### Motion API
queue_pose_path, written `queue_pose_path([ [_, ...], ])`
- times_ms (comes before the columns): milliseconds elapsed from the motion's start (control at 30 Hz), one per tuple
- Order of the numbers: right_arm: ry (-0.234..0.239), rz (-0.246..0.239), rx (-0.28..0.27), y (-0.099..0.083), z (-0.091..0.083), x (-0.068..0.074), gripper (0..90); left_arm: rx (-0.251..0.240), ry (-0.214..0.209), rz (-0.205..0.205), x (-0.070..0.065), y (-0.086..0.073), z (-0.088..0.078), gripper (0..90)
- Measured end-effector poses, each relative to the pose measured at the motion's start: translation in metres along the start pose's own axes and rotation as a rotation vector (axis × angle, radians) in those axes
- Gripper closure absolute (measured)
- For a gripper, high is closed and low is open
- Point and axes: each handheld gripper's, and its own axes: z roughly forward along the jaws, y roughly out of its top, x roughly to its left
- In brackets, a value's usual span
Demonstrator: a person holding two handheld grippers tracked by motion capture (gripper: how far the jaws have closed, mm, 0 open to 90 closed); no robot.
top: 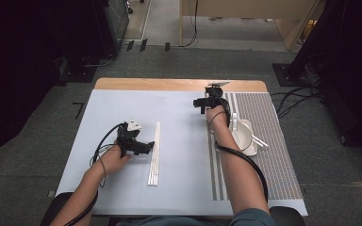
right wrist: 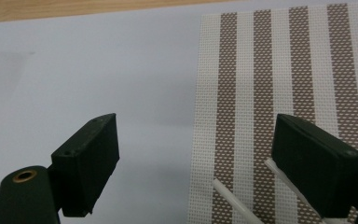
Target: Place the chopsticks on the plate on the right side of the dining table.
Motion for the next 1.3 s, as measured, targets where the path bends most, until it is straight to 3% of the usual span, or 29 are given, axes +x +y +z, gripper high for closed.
queue_pose_path([
  [167,0.013,0.007,0.015,-0.005,-0.001,0.001,15.2,0.0,0.0,0.003,0.0,0.0,0.0,0.0],
  [333,0.018,-0.039,0.04,-0.01,0.0,0.006,15.2,0.0,0.0,0.002,0.0,0.0,0.0,0.0],
  [467,0.018,-0.047,0.05,-0.013,0.002,0.01,15.1,0.0,0.0,0.002,0.0,0.0,0.0,0.0],
  [1300,0.073,-0.086,0.018,-0.039,-0.011,0.027,15.1,-0.001,0.0,0.002,0.0,0.0,0.0,0.0],
])
